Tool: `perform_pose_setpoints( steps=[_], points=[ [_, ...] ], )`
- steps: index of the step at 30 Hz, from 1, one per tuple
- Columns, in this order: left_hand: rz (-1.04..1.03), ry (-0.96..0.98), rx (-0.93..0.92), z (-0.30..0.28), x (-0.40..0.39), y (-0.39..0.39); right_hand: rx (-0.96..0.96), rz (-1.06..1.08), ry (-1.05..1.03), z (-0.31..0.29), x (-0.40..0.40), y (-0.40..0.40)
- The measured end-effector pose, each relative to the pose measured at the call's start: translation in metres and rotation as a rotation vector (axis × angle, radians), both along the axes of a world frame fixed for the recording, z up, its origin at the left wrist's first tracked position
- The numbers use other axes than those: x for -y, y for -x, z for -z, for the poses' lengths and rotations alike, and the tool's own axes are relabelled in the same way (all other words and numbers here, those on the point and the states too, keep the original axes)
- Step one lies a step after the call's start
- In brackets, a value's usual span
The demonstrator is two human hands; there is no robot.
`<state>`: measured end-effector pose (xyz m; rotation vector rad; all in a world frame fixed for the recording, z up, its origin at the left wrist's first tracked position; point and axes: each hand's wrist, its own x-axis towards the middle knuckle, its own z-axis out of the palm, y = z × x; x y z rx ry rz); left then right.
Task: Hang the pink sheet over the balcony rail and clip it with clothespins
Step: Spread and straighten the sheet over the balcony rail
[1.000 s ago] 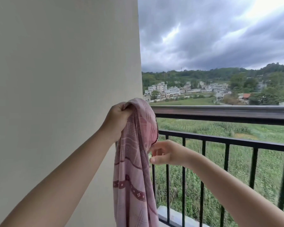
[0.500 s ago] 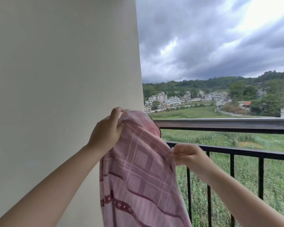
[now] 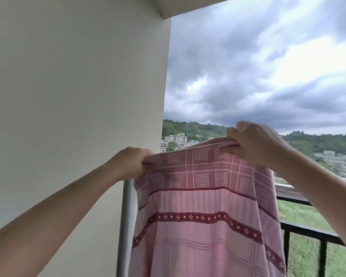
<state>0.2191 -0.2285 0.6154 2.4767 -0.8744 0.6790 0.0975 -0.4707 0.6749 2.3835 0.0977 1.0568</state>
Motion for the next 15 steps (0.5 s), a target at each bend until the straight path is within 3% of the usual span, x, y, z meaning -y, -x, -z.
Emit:
perform_pose_setpoints(
  steps=[3, 5, 7, 9, 10, 13, 15],
  points=[
    [0.243, 0.600, -0.504, -0.017, 0.004, -0.003, 0.154, 0.012, -0.033, -0.028, 0.002, -0.019],
    [0.343, 0.945, -0.647, -0.029, 0.008, -0.005, 0.217, 0.044, -0.105, -0.038, -0.001, -0.035],
    [0.175, 0.902, -0.347, -0.041, 0.016, -0.011, 0.250, 0.122, -0.217, -0.042, -0.006, -0.052],
    [-0.109, 0.653, 0.138, -0.047, 0.020, -0.012, 0.294, 0.243, -0.239, -0.043, -0.007, -0.066],
    [-0.199, 0.568, 0.284, -0.049, 0.022, -0.011, 0.329, 0.288, -0.242, -0.043, -0.007, -0.071],
    [-0.246, 0.428, 0.396, -0.049, 0.027, -0.020, 0.337, 0.331, -0.436, -0.042, -0.006, -0.083],
    [-0.181, 0.449, 0.348, -0.044, 0.028, -0.035, 0.266, 0.163, -0.829, -0.048, -0.002, -0.101]
  ],
)
